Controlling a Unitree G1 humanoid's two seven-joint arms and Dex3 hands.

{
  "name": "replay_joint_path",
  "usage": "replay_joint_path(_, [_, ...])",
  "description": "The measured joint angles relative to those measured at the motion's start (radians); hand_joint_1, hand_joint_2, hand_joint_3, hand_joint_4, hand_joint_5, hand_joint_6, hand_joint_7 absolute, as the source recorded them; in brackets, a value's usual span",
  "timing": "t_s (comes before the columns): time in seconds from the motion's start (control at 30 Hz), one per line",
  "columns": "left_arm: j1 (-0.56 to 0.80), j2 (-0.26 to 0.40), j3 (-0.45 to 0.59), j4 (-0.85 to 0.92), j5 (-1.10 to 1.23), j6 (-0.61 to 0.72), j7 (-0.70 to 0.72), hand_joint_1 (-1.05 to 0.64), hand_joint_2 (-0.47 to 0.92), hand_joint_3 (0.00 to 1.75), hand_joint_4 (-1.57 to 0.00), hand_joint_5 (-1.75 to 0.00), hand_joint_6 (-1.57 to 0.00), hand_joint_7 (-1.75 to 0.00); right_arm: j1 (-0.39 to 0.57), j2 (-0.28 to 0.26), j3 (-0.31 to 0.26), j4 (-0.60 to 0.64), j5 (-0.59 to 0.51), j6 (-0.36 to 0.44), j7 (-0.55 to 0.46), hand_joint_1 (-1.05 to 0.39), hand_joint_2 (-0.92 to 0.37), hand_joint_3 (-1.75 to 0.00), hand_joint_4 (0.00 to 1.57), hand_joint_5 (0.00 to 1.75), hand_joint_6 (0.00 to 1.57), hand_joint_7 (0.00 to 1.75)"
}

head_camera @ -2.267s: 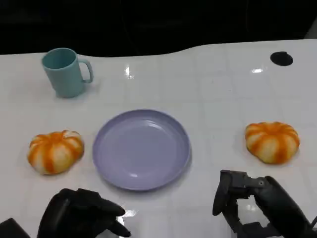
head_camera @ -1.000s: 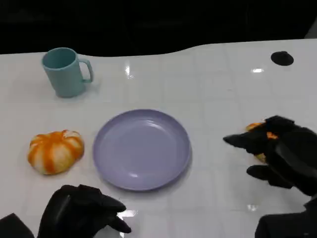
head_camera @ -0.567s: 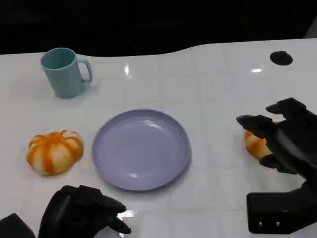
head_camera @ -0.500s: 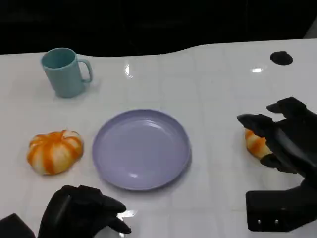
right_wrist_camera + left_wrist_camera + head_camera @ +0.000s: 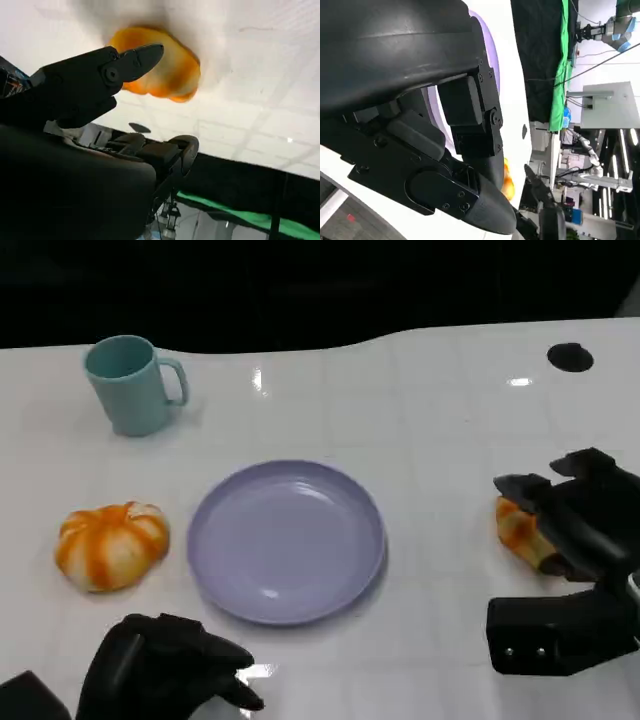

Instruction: Grasp the bread from the table and place it into the plate.

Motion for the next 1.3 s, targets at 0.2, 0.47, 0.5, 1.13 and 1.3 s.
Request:
replay_joint_path(0.2, [0.005, -0.001, -0.001, -0.011, 0.000, 0.000, 0.000, -1.05, 0.79, 0.00, -1.57, -0.35, -1.57, -0.13, -0.053, 0.010, 0.037, 0.123, 0.036, 0.020, -0.003, -0.48, -0.85, -0.01, 0.20, 0.21, 0.33, 0.00])
replay_joint_path(0.47, [0.007, -0.001, 0.000, -0.016, -0.002, 0.002, 0.000, -1.05, 0.78, 0.00, -1.57, -0.35, -1.57, -0.12, -0.126, 0.038, 0.086, 0.303, 0.079, 0.038, -0.042, -0.49, -0.86, -0.01, 0.25, 0.15, 0.33, 0.01])
replay_joint_path(0.5, [0.007, -0.001, -0.001, -0.017, -0.002, 0.002, 0.000, -1.05, 0.78, 0.00, -1.57, -0.35, -1.57, -0.12, -0.138, 0.041, 0.092, 0.326, 0.086, 0.038, -0.053, -0.48, -0.87, -0.01, 0.27, 0.15, 0.34, 0.01])
replay_joint_path(1.13, [0.012, -0.001, -0.001, -0.026, -0.001, 0.005, 0.000, -1.05, 0.79, 0.00, -1.57, -0.34, -1.57, -0.12, -0.221, 0.058, 0.131, 0.638, 0.193, -0.235, -0.510, -0.08, -0.87, 0.00, 0.88, 1.75, 0.89, 1.18])
replay_joint_path(1.3, [0.012, -0.001, 0.000, -0.026, -0.002, 0.006, 0.000, -1.05, 0.78, 0.00, -1.57, -0.35, -1.57, -0.12, -0.221, 0.060, 0.136, 0.656, 0.212, -0.286, -0.579, -0.07, -0.85, 0.00, 0.90, 1.75, 0.91, 1.24])
